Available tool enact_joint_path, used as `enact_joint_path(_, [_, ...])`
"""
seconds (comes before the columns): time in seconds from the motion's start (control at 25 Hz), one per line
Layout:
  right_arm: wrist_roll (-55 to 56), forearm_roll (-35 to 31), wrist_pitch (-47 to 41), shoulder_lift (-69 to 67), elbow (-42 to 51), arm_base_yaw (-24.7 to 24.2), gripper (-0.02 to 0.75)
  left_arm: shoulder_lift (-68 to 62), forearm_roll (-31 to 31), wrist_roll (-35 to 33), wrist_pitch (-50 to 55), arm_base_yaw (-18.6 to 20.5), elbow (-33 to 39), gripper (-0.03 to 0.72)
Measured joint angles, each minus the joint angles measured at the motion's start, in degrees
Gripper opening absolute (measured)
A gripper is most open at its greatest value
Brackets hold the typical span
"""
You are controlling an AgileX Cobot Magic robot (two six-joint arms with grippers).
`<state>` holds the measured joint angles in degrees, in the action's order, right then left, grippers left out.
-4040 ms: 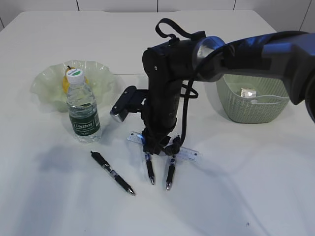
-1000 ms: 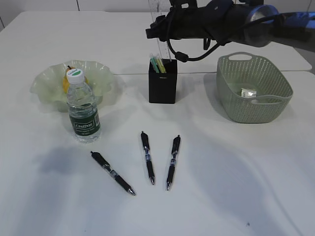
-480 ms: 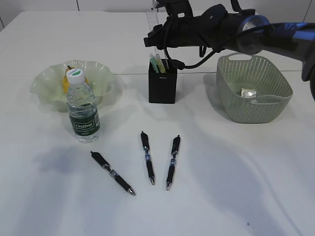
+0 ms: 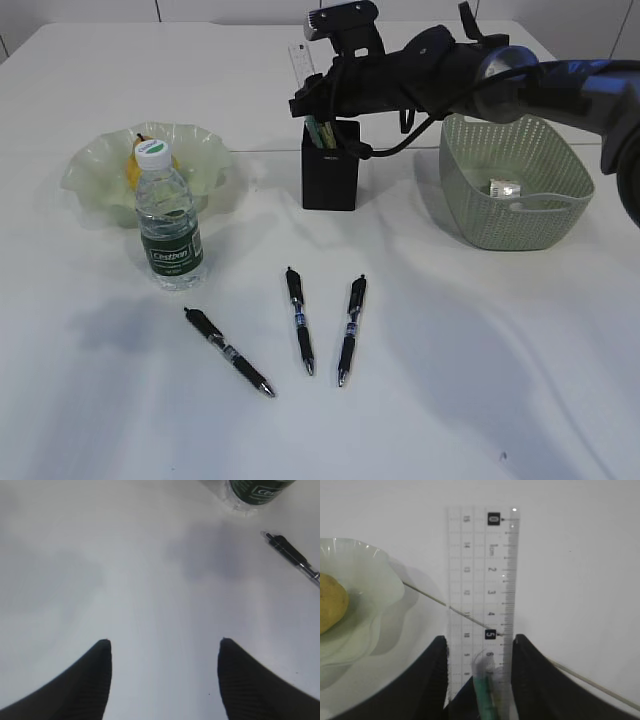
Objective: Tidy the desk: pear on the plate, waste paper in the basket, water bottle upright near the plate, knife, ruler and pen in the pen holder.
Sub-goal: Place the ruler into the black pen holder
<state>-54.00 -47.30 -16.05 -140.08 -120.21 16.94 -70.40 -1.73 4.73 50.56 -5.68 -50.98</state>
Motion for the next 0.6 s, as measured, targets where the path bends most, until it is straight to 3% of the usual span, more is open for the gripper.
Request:
enact_joint_path(0.16, [0.0, 0.0, 0.0, 0.0, 0.0, 0.0, 0.359, 0.0, 0.0, 0.0, 0.0, 0.0, 0.0, 0.466])
enact_joint_path(0.6, [0.1, 0.2, -5.0, 0.9, 0.0, 0.0, 0.369, 0.0, 0.0, 0.0, 0.0, 0.0, 0.0, 0.466])
